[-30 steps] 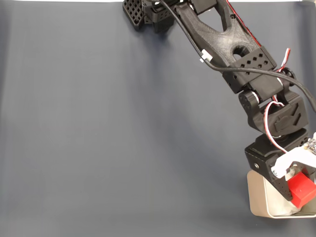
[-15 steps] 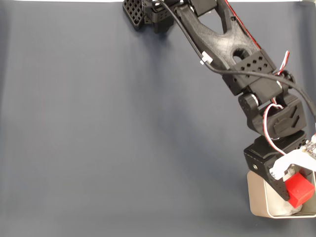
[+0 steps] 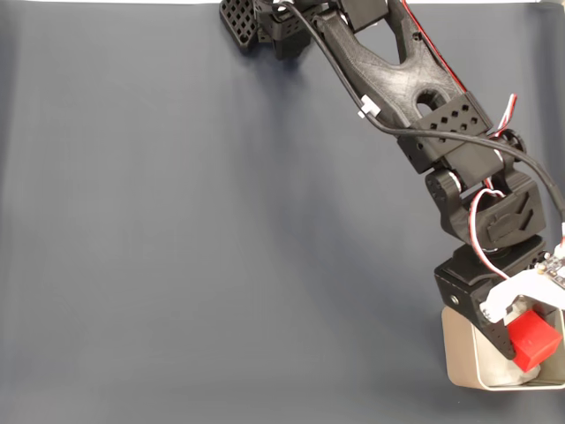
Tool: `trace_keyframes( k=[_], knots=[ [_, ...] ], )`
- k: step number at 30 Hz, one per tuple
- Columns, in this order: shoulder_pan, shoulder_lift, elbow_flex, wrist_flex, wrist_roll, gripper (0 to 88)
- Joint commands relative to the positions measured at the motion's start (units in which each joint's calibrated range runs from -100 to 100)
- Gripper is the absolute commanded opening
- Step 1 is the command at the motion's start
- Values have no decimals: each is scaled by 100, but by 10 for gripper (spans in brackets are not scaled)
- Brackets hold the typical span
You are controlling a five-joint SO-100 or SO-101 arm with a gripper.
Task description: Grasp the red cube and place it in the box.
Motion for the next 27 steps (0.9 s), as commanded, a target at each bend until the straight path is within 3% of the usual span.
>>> trace_keyframes(
  k=[1,27],
  knots=[
    [34,-89,-91,-139,-78,0],
    [113,-123,37,-122,-98,2]
  ],
)
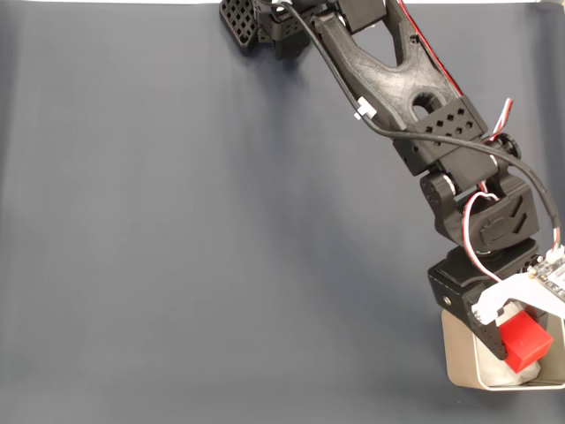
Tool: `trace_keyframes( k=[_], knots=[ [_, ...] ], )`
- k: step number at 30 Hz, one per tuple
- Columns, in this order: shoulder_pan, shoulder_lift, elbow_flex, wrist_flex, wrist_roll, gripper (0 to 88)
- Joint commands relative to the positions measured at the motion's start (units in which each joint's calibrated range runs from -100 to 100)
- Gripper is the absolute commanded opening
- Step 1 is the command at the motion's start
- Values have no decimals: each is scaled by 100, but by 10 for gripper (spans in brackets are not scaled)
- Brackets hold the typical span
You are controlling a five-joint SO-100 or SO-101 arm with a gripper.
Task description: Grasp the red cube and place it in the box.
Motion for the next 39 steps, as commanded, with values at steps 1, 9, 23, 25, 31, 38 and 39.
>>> trace_keyframes(
  k=[1,9,23,25,31,38,39],
  knots=[
    [53,-132,-62,-122,-54,5],
    [67,-149,-35,-98,-103,246],
    [67,-167,-90,91,-29,394],
    [67,-167,-90,107,-24,397],
    [74,-167,-90,107,-15,400],
    [82,-167,-99,99,-15,400],
    [82,-167,-99,99,-15,400]
  ],
)
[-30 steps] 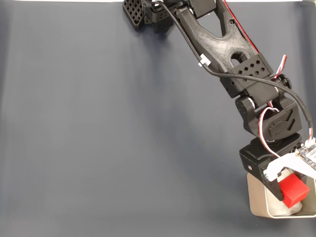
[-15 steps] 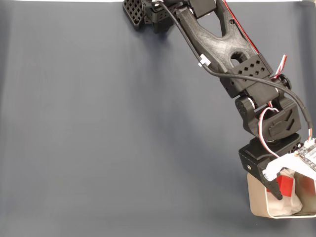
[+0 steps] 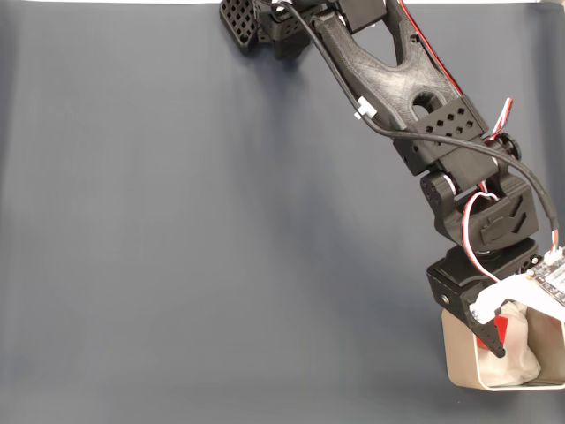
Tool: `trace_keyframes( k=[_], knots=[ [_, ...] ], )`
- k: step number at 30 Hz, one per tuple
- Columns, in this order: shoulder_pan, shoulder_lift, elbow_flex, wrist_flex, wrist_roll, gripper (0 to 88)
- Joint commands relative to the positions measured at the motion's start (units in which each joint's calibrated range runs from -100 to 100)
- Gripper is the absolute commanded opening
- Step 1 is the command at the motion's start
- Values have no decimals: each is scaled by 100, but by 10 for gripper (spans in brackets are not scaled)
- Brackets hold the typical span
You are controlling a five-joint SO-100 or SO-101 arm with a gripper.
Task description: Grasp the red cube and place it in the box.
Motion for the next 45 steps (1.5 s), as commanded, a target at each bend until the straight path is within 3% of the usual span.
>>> trace_keyframes(
  k=[1,16,18,23,32,45],
  knots=[
    [82,-158,-99,19,49,400],
    [82,-193,-80,-5,20,380],
    [89,-227,-44,-5,20,327],
    [202,-505,2,-128,-34,0],
    [913,-1856,932,-128,-249,0],
    [1935,-5539,5330,-497,-430,0]
  ],
)
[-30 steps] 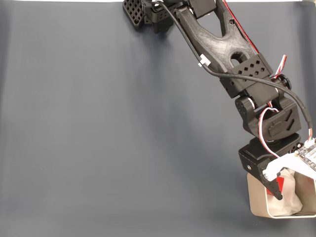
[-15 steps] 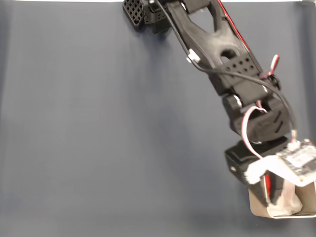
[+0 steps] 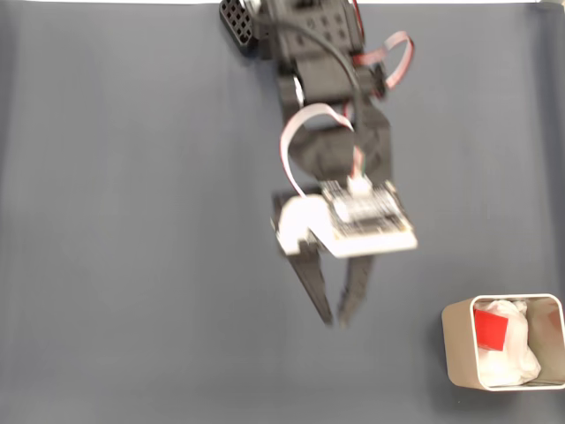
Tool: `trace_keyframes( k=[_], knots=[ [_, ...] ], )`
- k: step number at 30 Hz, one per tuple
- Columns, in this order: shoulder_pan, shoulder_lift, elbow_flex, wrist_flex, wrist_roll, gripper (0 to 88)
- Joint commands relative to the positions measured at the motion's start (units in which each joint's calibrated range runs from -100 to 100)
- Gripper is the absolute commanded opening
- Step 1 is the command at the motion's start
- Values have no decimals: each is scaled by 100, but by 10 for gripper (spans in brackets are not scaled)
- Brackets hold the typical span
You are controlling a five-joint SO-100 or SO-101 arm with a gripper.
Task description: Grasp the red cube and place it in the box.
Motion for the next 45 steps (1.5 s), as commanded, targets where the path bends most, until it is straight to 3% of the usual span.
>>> trace_keyframes(
  k=[1,14,21,33,45],
  knots=[
    [272,-1718,1518,-139,-117,0],
    [378,-5366,6272,181,-44,0],
    [350,-7445,8051,1377,0,0],
    [428,-8806,8589,4287,-195,0],
    [478,-8806,8589,4599,-20,10]
  ],
)
